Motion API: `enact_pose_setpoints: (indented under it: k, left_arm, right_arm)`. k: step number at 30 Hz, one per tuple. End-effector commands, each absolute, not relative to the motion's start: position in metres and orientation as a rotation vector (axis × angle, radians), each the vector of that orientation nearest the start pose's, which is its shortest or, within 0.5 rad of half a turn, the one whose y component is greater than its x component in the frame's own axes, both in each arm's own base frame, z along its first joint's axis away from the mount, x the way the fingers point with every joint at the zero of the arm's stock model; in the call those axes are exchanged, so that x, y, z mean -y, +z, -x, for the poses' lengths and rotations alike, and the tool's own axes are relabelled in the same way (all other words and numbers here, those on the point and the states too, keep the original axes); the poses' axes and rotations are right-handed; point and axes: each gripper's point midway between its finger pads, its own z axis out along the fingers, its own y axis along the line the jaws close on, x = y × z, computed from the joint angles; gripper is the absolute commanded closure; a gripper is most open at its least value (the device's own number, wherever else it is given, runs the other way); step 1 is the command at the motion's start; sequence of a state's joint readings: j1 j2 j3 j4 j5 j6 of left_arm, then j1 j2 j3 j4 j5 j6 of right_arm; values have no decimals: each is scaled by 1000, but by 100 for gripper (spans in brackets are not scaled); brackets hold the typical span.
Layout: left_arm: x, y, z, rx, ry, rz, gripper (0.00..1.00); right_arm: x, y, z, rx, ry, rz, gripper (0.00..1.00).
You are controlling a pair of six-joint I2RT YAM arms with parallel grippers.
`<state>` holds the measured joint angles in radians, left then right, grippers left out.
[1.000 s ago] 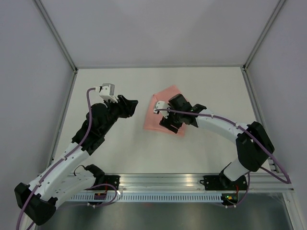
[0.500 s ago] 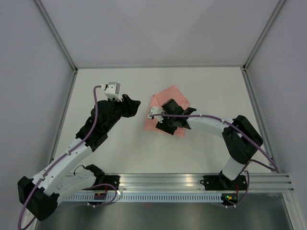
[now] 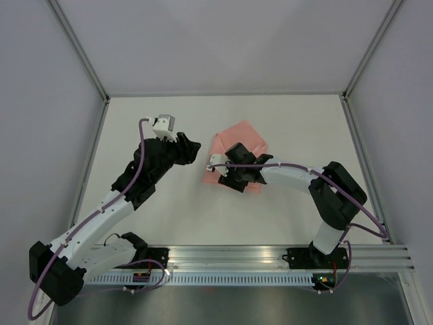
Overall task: Fold the napkin, place the utensils inside, and roll it up
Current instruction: Roll the napkin with the utensil
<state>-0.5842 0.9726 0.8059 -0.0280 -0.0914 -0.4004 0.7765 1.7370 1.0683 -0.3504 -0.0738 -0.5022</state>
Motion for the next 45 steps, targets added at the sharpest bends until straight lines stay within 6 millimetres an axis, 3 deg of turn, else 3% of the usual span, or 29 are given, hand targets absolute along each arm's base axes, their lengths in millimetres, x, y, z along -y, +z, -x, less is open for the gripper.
enact_pose_setpoints:
  k: [1, 17, 23, 28, 39, 45]
  left_arm:
    - [206, 282, -304, -1762, -639, -153, 47]
    - [212, 271, -308, -1792, -642, -166, 47]
    - [214, 249, -311, -1841, -612, -211, 47]
    - [212, 242, -316, -1816, -587, -204, 47]
    - [203, 262, -317, -1716, -571, -174, 47]
    - [193, 278, -311, -1606, -576, -138, 48]
  right_arm:
    - [-273, 30, -284, -2068, 198, 1577, 44]
    - [-268, 13, -279, -2074, 195, 1631, 48]
    - [-261, 2, -274, -2078, 180, 1657, 51]
    - [-255, -7, -269, -2089, 179, 1681, 58]
    - [-239, -21, -253, -2124, 212, 1750, 74]
    - [-231, -23, -245, -2172, 351, 1766, 81]
